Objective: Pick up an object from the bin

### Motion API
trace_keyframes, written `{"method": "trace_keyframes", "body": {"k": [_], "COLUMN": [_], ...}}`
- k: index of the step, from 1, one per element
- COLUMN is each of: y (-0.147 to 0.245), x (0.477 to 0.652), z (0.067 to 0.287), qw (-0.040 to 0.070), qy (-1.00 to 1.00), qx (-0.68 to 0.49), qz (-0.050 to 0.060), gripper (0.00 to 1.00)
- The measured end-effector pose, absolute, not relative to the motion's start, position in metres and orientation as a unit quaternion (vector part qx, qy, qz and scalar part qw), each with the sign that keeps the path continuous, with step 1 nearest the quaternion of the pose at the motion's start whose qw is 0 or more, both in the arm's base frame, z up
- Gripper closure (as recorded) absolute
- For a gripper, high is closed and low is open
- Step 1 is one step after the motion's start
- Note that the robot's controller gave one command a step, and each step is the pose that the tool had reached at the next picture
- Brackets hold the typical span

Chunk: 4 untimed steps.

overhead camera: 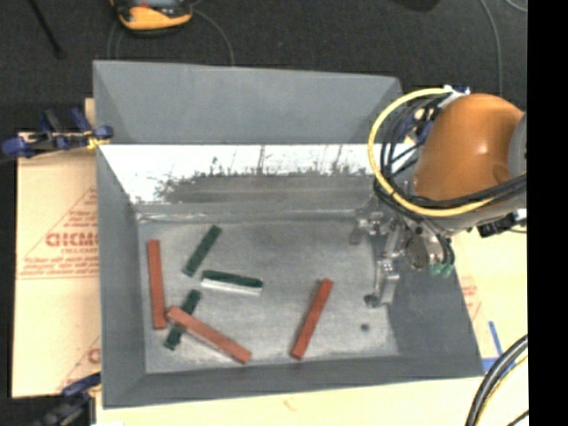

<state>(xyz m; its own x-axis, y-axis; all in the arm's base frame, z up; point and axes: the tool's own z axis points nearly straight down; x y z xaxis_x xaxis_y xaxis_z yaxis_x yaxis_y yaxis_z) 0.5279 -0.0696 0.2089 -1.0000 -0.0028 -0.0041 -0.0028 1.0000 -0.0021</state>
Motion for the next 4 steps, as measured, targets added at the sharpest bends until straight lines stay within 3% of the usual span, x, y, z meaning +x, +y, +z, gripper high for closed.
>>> {"method": "trace_keyframes", "body": {"k": [1,2,3,4], "y": [-0.070,-0.055,-0.047,-0.036], "x": [0.528,0.538,0.539,0.533], "z": [0.209,0.176,0.098,0.069], "qw": [0.002,0.006,0.004,-0.001], "qy": [1.000,0.995,0.987,0.987], "qx": [-0.001,-0.096,-0.163,-0.161], "qz": [-0.001,-0.002,0.000,0.000], "gripper": [0.00,0.00,0.00,0.00]}}
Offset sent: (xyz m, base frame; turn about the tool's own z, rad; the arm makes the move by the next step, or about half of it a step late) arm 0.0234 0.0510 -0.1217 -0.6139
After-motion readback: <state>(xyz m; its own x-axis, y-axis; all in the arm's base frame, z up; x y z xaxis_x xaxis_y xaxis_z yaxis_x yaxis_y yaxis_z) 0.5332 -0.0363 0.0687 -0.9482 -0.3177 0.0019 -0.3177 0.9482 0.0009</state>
